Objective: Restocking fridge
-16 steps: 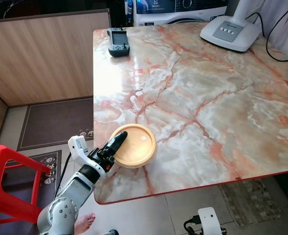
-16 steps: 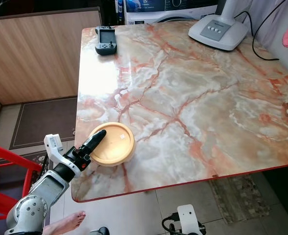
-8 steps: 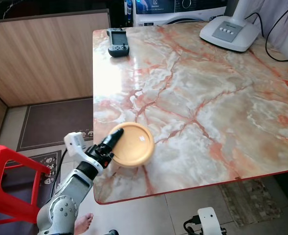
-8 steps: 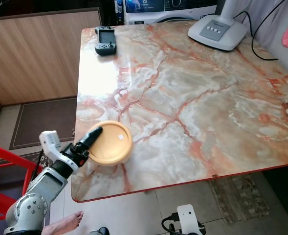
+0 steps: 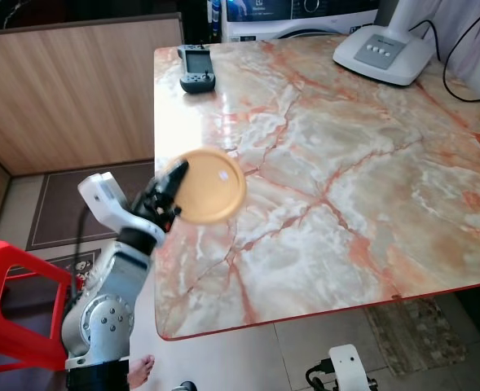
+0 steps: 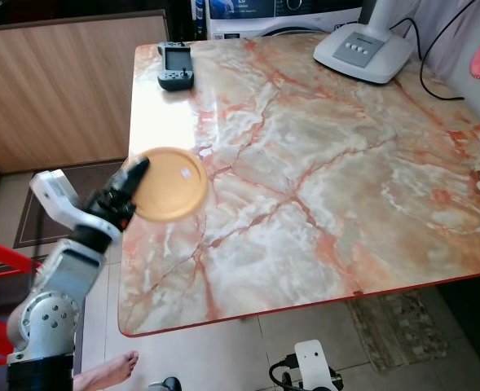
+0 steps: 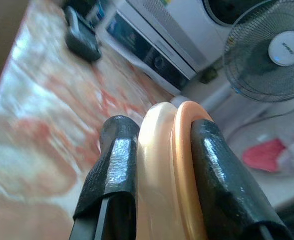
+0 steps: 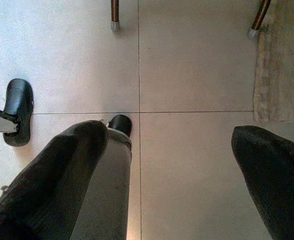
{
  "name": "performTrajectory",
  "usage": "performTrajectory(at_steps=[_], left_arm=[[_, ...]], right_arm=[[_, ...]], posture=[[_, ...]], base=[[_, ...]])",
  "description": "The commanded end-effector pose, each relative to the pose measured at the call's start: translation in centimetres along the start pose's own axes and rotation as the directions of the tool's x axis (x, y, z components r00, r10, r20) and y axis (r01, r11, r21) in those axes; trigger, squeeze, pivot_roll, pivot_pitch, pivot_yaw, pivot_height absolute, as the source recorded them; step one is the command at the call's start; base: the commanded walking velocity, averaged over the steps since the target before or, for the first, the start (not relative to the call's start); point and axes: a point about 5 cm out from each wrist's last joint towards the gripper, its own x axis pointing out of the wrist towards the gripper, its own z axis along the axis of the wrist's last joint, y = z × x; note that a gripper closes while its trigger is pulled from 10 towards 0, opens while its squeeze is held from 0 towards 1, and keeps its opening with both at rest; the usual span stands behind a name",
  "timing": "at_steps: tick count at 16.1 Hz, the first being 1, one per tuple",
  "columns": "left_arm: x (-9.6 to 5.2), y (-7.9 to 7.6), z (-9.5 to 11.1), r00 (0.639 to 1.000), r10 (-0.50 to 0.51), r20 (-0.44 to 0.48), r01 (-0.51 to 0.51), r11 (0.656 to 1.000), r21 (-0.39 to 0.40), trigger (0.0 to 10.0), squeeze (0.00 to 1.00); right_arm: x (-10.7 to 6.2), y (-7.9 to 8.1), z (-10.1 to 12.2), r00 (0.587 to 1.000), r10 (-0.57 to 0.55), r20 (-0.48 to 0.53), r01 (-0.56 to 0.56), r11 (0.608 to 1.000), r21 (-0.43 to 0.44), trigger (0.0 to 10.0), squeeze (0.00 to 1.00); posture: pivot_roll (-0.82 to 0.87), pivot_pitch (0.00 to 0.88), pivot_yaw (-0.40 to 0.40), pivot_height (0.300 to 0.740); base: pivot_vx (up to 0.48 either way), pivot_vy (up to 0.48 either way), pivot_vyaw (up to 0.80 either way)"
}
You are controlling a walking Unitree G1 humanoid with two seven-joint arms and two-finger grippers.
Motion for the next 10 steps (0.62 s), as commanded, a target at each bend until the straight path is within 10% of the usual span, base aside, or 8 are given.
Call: performTrajectory(at_steps=[1,5,8,10], left_arm=[[-0.2,-0.6,0.8,0.999,0.001,0.039,-0.003,0.999,0.053,10.0,0.0],[-1.3,0.9,2.9,0.982,0.148,0.121,-0.176,0.949,0.262,10.0,0.0],[-2.2,2.3,3.7,0.962,0.225,0.153,-0.271,0.82,0.503,10.0,0.0],[-2.1,2.6,3.9,0.963,0.225,0.147,-0.268,0.812,0.519,10.0,0.0]], right_arm=[[-0.2,-0.1,-1.1,0.999,-0.006,-0.034,0.006,1.0,0.011,10.0,0.0],[-0.3,0.2,-1.3,1.0,-0.013,-0.022,0.014,0.998,0.066,10.0,0.0],[-0.3,0.4,-1.4,1.0,-0.018,-0.019,0.02,0.995,0.101,10.0,0.0],[-0.3,0.6,-1.5,0.999,-0.026,-0.021,0.029,0.99,0.136,10.0,0.0]], posture=[[0.15,0.179,-0.056,0.74],[0.16,0.164,-0.031,0.74],[0.16,0.148,-0.016,0.74],[0.16,0.134,-0.009,0.74]], base=[[0.0,0.0,0.0],[0.0,0.0,0.0],[0.0,0.0,0.0],[0.0,0.0,0.0]])
